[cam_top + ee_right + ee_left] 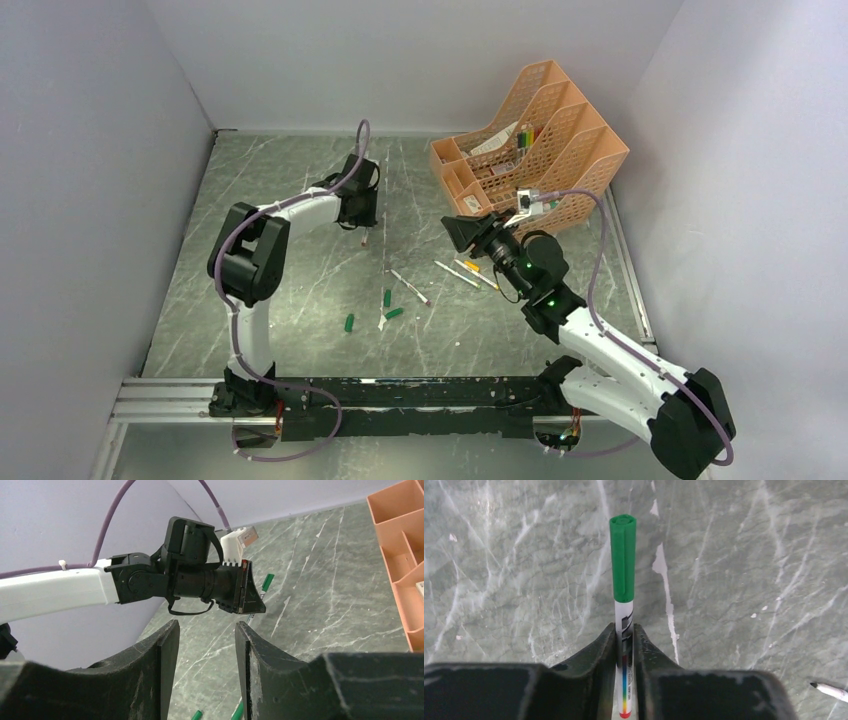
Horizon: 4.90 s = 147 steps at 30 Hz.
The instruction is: Insert the pens into the pen caps
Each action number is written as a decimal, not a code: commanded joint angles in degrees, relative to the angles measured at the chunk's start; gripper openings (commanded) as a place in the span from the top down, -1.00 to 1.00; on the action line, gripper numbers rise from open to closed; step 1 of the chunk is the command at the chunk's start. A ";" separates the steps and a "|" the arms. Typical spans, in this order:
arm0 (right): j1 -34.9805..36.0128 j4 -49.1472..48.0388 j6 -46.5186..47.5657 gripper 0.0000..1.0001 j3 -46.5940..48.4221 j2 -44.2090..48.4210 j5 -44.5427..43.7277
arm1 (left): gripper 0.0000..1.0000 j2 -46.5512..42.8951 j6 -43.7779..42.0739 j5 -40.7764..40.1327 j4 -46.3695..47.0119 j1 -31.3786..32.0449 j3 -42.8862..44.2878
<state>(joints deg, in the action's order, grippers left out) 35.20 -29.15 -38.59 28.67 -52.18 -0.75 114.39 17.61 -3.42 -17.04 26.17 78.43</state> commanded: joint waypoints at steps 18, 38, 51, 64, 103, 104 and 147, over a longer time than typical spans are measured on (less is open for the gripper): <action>7.59 35.18 17.37 0.12 18.55 -24.23 -0.58 | -0.20 -26.42 4.08 5.25 8.30 -0.56 -6.31; 17.41 39.42 18.16 0.00 25.96 -47.63 -9.78 | -0.22 -39.73 8.15 21.40 11.44 -8.04 -18.46; 18.71 34.86 15.91 1.00 23.86 -38.27 -14.87 | -0.32 -41.28 14.06 34.38 23.56 -10.16 -22.29; 17.71 9.78 15.21 1.00 15.61 -14.82 -7.57 | -0.26 -39.77 40.52 50.98 71.68 -9.71 -32.96; 17.76 6.15 18.09 0.64 17.65 -12.88 -2.27 | 0.86 -37.89 37.04 49.63 71.32 -1.12 -27.60; 17.75 6.34 18.17 0.74 17.62 -12.69 -2.38 | 0.86 -37.80 37.32 49.71 71.50 -1.15 -27.60; 19.93 31.91 14.72 0.26 20.30 -30.96 -3.27 | 0.86 -34.10 -5.92 21.61 1.69 -1.74 -4.38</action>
<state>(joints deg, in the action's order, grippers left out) 53.54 -4.69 -21.47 46.50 -77.30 -2.55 77.14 16.97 22.96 -3.14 24.80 73.10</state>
